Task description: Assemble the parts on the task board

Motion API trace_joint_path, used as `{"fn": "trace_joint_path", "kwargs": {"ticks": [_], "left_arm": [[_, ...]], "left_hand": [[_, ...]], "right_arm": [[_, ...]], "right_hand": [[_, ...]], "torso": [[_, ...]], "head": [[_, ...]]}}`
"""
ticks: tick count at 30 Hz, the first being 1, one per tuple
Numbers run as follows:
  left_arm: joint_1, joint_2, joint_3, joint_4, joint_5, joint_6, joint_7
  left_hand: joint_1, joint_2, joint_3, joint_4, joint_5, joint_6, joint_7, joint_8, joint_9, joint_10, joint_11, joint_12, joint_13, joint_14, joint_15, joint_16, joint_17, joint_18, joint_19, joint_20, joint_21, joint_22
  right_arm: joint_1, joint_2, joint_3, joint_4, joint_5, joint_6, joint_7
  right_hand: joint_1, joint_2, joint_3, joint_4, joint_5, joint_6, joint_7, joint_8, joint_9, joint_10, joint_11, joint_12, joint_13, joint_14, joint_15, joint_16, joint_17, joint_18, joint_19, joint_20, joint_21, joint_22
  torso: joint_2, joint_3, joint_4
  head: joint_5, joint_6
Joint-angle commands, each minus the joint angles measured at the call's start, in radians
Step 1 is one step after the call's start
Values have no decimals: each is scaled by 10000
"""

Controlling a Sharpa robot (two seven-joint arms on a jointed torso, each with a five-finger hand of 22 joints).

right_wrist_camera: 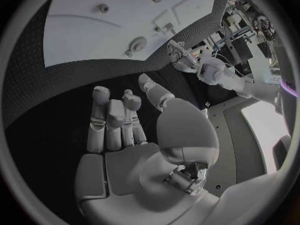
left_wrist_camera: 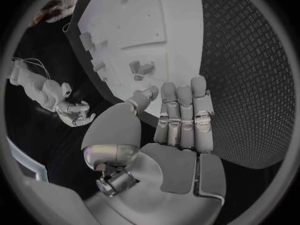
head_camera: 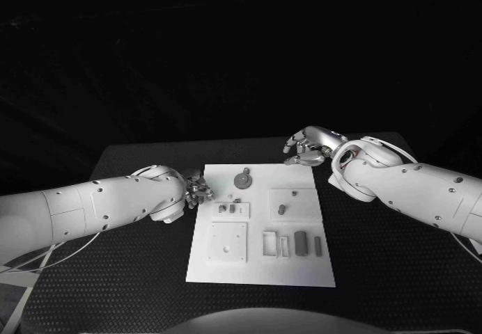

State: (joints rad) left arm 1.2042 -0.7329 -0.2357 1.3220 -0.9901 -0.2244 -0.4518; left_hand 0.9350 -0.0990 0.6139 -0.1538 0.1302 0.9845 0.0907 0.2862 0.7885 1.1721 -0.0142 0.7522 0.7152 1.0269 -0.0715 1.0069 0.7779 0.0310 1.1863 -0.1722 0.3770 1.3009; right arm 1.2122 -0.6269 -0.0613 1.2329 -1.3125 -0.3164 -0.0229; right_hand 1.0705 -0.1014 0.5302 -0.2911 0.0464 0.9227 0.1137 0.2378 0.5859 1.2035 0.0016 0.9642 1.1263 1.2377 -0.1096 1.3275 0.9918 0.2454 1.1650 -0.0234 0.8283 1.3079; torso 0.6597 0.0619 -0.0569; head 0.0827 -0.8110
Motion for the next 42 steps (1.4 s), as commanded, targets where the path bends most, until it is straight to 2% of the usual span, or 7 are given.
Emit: {"fn": "trace_joint_path", "kwargs": {"ticks": [1,5,7,10,20,27,42], "left_arm": [[2,-162,30,8,426,-1061,1398],[6,-343,42,20,-237,-1204,2396],[7,-410,40,46,-1116,-1128,2871],[6,-469,24,131,-2664,-824,3490],[-1,-426,-12,309,-6496,-787,4825],[-2,-341,-31,324,-7325,-743,4829],[-12,-94,-29,300,-7375,454,4736]], "left_hand": [[24,-405,65,24,-129,-372,256,-161,-131,-587,241,-380,-217,-570,278,-352,-183,77,-563,256,-405,-169],[207,-697,30,-144,-125,-583,396,-218,-234,-1110,400,-769,-510,-1094,609,-681,-407,114,-1052,568,-806,-351],[471,-730,-175,-712,543,-906,453,-386,-370,-1903,780,-1369,-891,-1855,1071,-1194,-701,97,-1796,1026,-1320,-581],[1004,-814,-512,-1275,589,-1100,429,-602,-662,-1908,845,-1551,-1249,-1795,1231,-1170,-904,379,-1661,1215,-1447,-704],[1830,-1236,-1086,-1161,611,-720,188,-633,-1166,-1037,225,47,-590,-915,438,874,-64,528,-258,585,-250,310],[1885,-1363,-1213,-1101,696,-565,81,-641,-1432,-1024,76,954,-106,-844,124,1678,214,406,-28,224,424,333],[1519,-1139,-1110,-717,705,9,313,-608,-1725,-1342,281,1025,-198,-1131,138,1743,40,257,-419,161,626,293]], "right_arm": [[3,-31,6,-3,11,-8,73],[3,-55,6,-2,19,-6,75],[2,-58,6,-3,8,-3,80],[2,-72,6,-8,27,-1,82],[-2,-82,6,-18,44,21,98],[-5,-72,6,-24,52,33,106],[-8,-54,6,-28,54,46,110]], "right_hand": [[-6,101,-21,8,17,27,61,-30,10,-25,41,20,-12,9,72,-50,9,164,29,-23,-50,45],[-8,101,-21,8,17,27,61,-31,10,-25,41,21,-12,9,72,-50,9,164,29,-23,-50,45],[-9,100,-22,9,17,26,61,-31,10,-25,41,21,-13,9,72,-50,9,164,29,-23,-50,45],[-10,99,-23,8,17,25,62,-32,10,-25,41,21,-13,9,72,-50,9,164,30,-23,-50,45],[-19,101,-26,12,17,21,62,-35,9,-25,42,22,-13,10,72,-50,10,164,32,-23,-51,45],[-24,104,-27,13,17,19,63,-36,10,-24,42,23,-13,11,72,-49,10,164,35,-23,-51,46],[-27,111,-27,11,17,18,62,-37,11,-24,41,25,-14,14,72,-47,12,164,40,-24,-50,46]], "torso": [[-7,3,6],[-4,1,17],[-4,2,20],[4,-4,9],[2,-13,17],[5,-5,-3],[2,9,-8]], "head": [[-25,5],[-41,-4],[-38,-3],[-27,3],[-6,-19],[5,-32],[-20,-103]]}}
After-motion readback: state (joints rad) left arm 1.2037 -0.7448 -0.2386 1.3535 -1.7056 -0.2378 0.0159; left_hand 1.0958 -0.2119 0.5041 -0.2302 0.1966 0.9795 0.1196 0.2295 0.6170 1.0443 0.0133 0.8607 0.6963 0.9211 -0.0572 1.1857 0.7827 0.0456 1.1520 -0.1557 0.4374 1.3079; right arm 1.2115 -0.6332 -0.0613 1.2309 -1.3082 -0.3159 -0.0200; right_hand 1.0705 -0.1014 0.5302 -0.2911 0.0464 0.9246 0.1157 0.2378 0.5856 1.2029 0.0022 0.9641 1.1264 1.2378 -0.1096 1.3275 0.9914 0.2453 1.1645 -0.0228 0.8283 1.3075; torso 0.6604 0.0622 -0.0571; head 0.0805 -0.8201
